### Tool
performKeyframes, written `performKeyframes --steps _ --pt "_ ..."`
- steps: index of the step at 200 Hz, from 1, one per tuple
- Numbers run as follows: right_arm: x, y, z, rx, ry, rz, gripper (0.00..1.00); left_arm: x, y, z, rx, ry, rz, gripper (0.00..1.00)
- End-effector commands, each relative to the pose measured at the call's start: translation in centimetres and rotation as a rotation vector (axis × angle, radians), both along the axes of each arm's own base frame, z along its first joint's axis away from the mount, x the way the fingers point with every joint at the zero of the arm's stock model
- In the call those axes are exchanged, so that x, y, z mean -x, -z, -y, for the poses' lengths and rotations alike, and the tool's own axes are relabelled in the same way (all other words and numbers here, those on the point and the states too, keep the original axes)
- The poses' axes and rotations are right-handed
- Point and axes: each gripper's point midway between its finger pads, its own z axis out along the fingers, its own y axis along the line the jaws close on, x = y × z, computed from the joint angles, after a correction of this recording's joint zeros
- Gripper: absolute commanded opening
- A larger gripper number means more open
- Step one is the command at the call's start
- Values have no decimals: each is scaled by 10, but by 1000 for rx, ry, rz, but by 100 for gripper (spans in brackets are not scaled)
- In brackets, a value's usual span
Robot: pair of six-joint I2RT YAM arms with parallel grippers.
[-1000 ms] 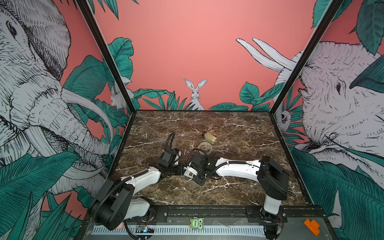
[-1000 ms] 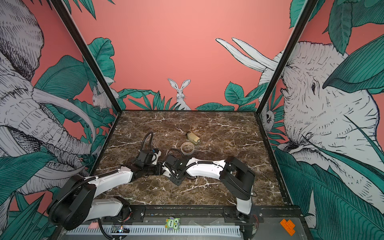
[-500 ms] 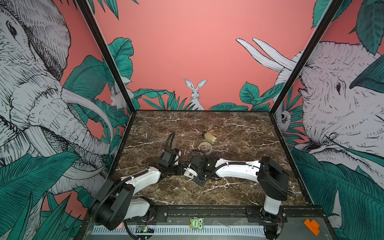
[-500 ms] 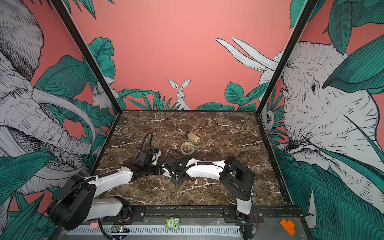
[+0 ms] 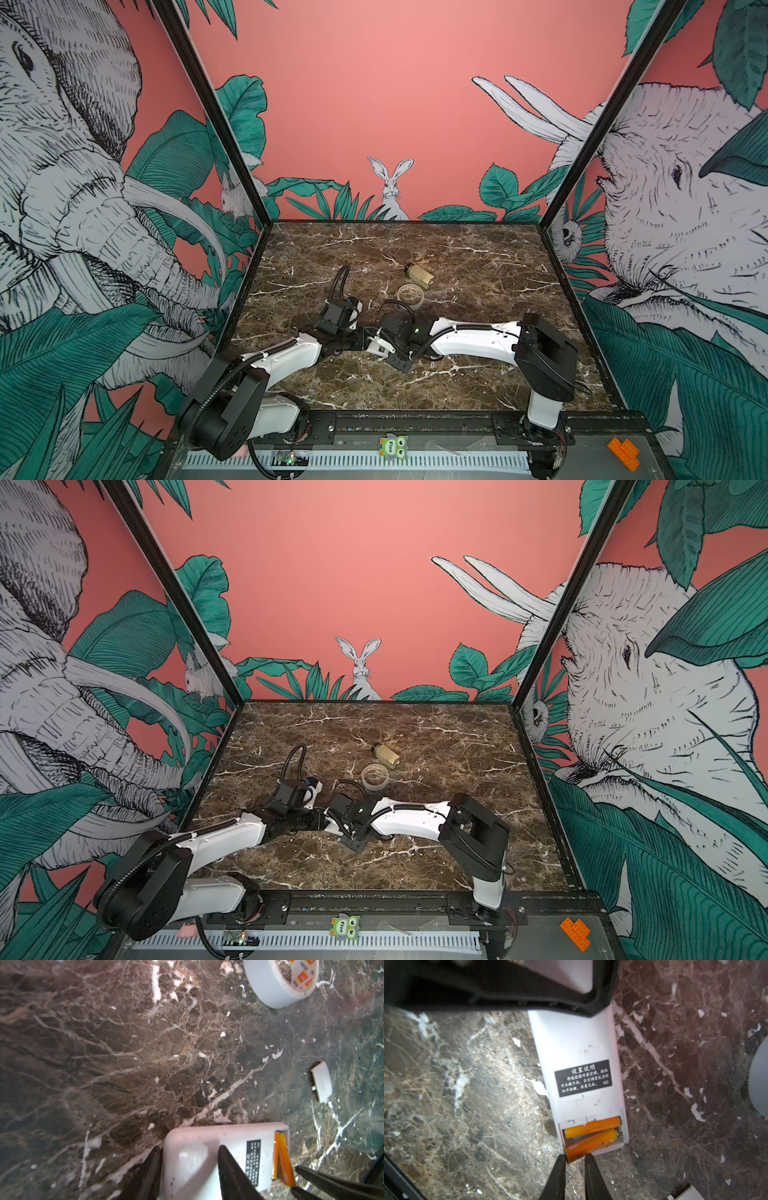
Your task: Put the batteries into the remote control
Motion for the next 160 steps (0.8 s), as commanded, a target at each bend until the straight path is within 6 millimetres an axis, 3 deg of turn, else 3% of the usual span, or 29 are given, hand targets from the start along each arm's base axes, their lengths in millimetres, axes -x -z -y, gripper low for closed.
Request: performKeyframes --steps 1,113,160 --pt "-2 7 6 51 -1 13 17 23 24 -13 -56 -1 -110 46" --pt "-4 13 9 84 -2 18 5 24 26 -12 -52 1 -113 44" --pt "-5 19 14 116 2 22 5 23 27 -12 -54 3 -112 43"
